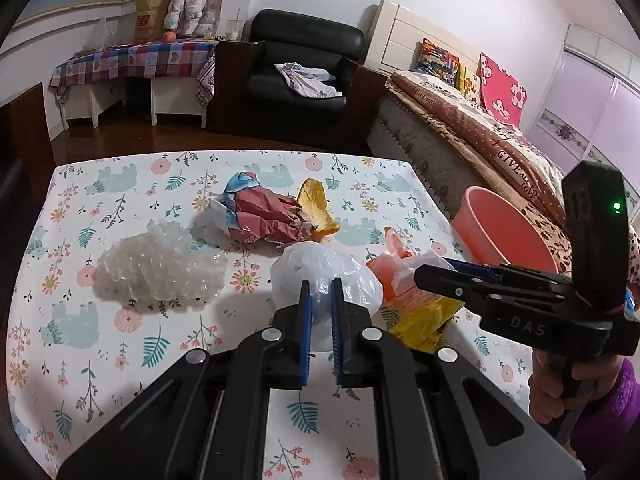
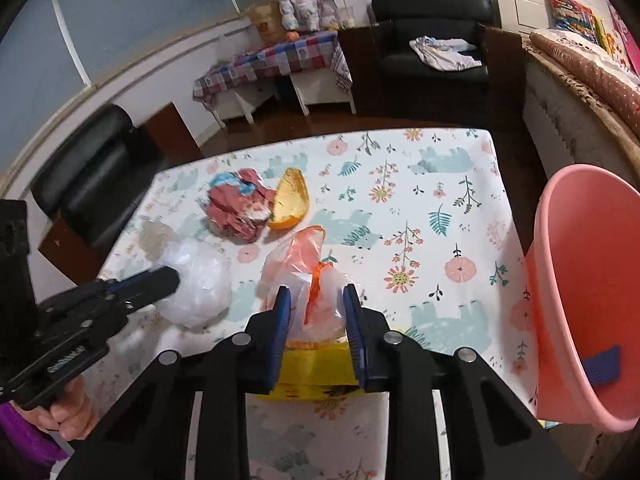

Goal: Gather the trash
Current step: 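Grasp the clear plastic bag with the left gripper while the right grasps the orange-tinted bag, then carry both plastic bags over the pink bucket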

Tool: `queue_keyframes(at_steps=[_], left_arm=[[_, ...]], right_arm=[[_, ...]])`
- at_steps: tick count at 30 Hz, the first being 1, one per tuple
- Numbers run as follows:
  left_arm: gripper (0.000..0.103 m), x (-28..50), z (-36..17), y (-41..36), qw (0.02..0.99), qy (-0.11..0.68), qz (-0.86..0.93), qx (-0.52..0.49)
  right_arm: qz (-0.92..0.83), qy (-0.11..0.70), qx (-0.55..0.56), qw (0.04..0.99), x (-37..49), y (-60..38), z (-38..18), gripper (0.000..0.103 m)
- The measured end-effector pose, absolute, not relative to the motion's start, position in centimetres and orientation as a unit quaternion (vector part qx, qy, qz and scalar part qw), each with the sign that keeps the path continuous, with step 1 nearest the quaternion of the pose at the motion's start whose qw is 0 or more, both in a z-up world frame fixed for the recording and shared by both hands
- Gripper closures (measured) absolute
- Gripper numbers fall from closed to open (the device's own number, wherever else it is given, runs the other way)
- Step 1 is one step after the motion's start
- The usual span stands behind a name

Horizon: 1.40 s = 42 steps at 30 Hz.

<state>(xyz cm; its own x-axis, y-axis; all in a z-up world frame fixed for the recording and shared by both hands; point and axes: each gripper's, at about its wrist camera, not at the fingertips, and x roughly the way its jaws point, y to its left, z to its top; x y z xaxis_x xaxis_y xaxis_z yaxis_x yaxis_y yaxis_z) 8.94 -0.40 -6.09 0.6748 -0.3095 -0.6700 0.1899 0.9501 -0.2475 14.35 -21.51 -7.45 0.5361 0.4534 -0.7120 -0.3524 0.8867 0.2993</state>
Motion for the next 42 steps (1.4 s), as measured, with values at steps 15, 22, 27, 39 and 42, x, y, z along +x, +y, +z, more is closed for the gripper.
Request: queue_keyframes(at_steps=[15, 22, 27, 39, 42], left_arm=[[0.095, 7.5, -3.1, -1.2, 0.921, 0.358, -0.132, -0.080], [0.095, 7.0, -1.6, -2.7, 0.925, 0.344, -0.145, -0.071], [0.095, 6.8, -0.6, -4.1, 0.927, 0.333, -0.157, -0.068], [0.095, 7.3, 1.2, -8.6, 0.925, 0.318, -0.202, -0.056], [0.095, 7.5, 1.5, -10.0, 0.923, 0.315, -0.215, -0.047]], right_arm=[[0.259, 0.358, 0.142, 0.886, 10.7, -25.2, -2.5, 0.078], [0.241, 0.338, 0.164, 0.895, 9.5, -27.8, -1.3, 0.078], [0.221, 0.326, 0.180, 0.902, 8.8, -30.1, -0.6, 0.078], [0.158, 0.304, 0.216, 0.914, 7.6, -35.6, 0.1, 0.078], [0.141, 0.302, 0.225, 0.916, 7.5, -37.2, -0.1, 0.078]])
